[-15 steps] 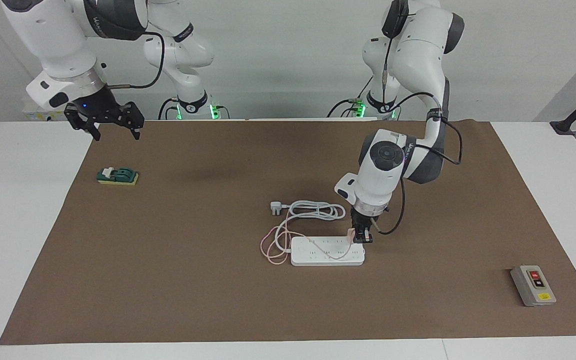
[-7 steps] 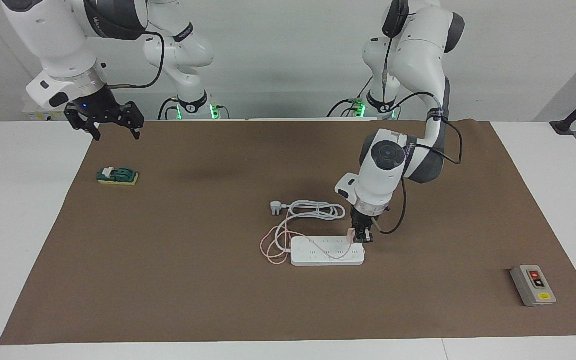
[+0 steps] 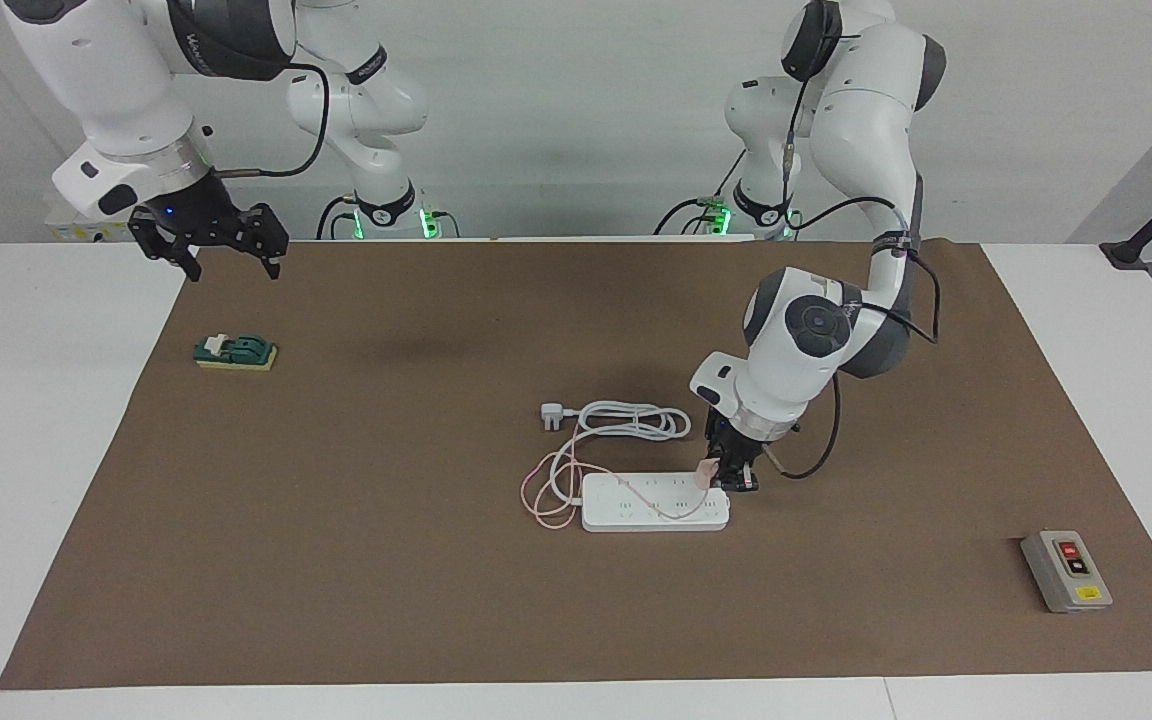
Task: Plug charger into power strip
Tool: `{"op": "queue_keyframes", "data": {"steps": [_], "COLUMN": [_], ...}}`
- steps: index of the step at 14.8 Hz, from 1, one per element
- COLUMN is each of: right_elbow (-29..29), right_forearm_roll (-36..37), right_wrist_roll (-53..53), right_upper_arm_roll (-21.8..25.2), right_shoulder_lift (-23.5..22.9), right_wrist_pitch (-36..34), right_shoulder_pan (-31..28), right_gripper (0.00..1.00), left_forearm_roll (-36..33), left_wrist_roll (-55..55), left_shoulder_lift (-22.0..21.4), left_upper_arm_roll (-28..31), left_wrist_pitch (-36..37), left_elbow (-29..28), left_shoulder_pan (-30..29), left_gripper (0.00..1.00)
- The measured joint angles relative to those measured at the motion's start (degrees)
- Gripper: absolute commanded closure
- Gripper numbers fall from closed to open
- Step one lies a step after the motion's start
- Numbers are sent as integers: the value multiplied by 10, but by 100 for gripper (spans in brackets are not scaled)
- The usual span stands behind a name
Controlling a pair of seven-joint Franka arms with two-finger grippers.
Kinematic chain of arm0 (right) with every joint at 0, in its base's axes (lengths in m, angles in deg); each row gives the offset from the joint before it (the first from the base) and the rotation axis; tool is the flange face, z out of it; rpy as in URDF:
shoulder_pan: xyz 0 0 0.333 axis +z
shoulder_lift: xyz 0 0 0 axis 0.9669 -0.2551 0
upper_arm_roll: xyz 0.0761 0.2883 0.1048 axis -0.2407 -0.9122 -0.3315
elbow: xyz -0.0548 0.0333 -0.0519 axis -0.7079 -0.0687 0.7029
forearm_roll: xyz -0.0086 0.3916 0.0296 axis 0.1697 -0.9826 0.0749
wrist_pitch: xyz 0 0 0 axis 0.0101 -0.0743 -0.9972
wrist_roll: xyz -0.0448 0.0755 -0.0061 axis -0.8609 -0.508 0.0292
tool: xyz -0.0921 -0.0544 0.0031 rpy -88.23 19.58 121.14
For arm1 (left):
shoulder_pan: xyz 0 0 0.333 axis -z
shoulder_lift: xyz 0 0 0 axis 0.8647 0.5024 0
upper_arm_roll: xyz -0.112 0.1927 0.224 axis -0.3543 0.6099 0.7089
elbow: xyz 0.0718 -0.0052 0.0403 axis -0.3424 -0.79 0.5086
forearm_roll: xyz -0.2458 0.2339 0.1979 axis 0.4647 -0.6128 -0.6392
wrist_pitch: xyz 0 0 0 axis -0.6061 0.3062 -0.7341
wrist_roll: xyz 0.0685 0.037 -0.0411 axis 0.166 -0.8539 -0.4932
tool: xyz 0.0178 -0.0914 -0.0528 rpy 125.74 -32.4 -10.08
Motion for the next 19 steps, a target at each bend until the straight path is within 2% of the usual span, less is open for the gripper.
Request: {"op": "queue_keyframes", "data": {"steps": [6, 13, 19], "right_elbow": [0, 0, 0], "right_forearm_roll": [0, 0, 0], "right_wrist_roll": [0, 0, 0], "right_upper_arm_roll": [0, 0, 0], "right_shoulder_lift": [0, 0, 0], "right_wrist_pitch": [0, 0, 0], "right_shoulder_pan": [0, 0, 0], "right_gripper": [0, 0, 0], "left_forearm_roll": [-23, -66, -69], "left_wrist_roll": [1, 0, -9], "left_shoulder_lift": [26, 26, 23], "left_upper_arm_roll": [-2, -3, -2], "left_wrist_pitch": [51, 50, 40], "left_elbow": [47, 44, 36], "left_shoulder_pan": [10, 23, 22], "left_gripper": [100, 100, 100]}}
